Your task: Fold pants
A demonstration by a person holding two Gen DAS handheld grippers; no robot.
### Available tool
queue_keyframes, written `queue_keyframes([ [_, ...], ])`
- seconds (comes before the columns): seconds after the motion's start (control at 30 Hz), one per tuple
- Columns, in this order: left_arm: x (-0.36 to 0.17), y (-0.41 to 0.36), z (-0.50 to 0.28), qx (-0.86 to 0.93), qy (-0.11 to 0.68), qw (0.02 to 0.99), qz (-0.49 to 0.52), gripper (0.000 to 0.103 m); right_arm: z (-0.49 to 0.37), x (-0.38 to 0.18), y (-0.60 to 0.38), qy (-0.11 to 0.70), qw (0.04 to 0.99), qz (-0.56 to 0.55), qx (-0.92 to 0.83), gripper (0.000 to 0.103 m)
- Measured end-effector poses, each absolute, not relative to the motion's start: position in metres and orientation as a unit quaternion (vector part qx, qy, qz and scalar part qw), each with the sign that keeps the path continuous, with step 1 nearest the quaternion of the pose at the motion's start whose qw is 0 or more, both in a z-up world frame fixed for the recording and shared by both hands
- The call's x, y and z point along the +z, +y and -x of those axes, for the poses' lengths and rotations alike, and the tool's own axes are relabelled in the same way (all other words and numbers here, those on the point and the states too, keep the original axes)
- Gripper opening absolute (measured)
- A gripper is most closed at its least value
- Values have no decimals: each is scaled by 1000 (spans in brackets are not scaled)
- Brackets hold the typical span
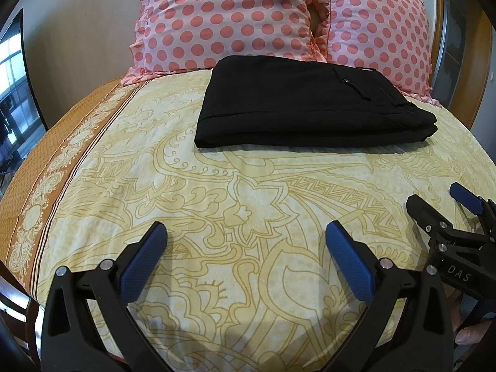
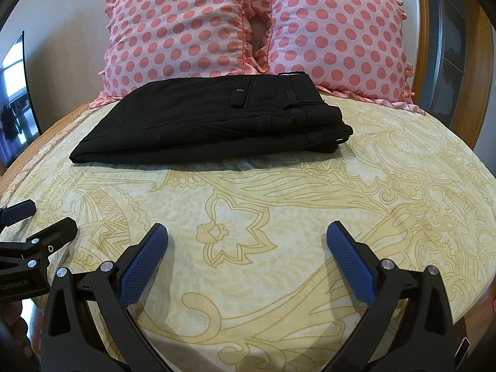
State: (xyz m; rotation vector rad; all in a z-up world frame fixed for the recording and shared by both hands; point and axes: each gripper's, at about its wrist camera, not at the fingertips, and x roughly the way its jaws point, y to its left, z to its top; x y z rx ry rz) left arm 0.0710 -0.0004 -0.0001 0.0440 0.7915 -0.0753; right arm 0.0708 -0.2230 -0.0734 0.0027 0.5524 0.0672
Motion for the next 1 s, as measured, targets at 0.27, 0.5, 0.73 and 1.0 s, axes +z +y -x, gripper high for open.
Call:
queue_keyframes([
  [0.27,0,-1,-72,-36,383,923,-20,101,-71,-73,-223,272,962,-1,33,102],
  [0.5,0,-1,-72,-35,384,922,-20,101,-71,-74,-223,272,962,-1,33,102],
  [0.73,-1,-1,-72,-32,383,923,-20,101,-71,-74,-223,272,962,-2,32,102],
  [1.0,-1,-1,-71,-33,382,923,-20,101,-70,-75,-222,272,962,-2,32,102],
])
